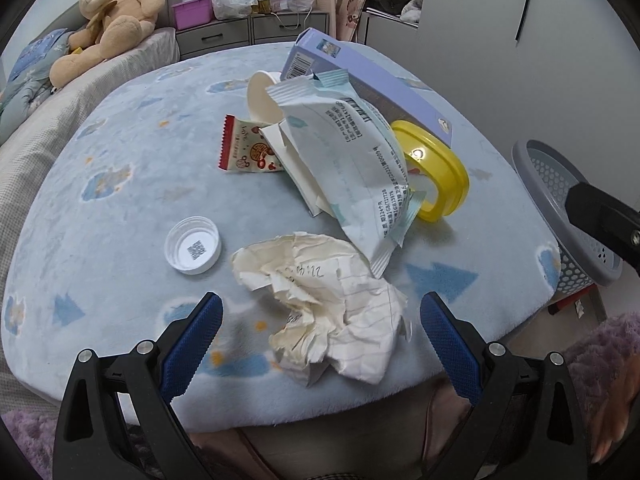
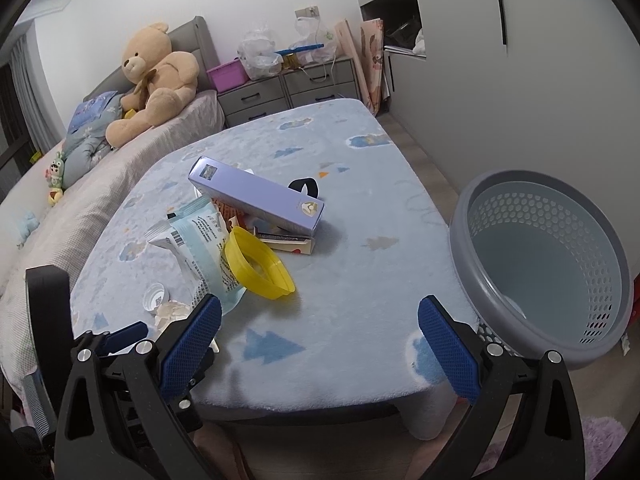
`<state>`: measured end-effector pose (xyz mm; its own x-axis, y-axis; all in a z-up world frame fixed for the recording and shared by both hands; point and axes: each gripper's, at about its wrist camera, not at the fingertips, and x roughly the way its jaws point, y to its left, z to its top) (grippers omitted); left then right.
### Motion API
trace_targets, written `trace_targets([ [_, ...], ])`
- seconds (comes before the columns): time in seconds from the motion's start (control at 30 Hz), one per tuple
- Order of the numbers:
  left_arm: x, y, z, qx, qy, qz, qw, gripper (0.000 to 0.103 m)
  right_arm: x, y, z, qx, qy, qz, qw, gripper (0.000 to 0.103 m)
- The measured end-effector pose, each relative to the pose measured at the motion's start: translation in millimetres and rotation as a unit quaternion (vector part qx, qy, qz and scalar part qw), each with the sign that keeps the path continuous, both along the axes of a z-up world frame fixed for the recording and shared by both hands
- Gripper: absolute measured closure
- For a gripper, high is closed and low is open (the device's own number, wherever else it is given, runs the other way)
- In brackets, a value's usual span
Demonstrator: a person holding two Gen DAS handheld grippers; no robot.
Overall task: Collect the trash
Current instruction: 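Grasp the crumpled white paper with the left gripper, then lift the crumpled paper with the left gripper while the right gripper grasps the yellow lid ring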
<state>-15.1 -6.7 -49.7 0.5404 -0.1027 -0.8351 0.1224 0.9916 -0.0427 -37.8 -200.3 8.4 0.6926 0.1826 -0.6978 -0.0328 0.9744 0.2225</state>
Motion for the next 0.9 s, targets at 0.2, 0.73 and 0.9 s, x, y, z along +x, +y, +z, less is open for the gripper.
trace_targets([
  [0.2, 7, -6, -6, 0.001, 0.002, -0.005, 1.0, 0.018, 2, 1, -2, -0.002, 0.002, 0.001, 1.0, 0.006],
  [0.73, -14, 11, 9, 0.005, -0.007, -0.019, 0.9998, 0.054, 6, 3, -10, -0.015, 0.014, -0.003, 1.0, 0.006],
  [0.9, -21, 23, 16, 0.002, -0.008, -0.01, 0.9999, 0.054, 8, 9, -15, -0.019, 0.022, 0.003, 1.0, 0.006],
])
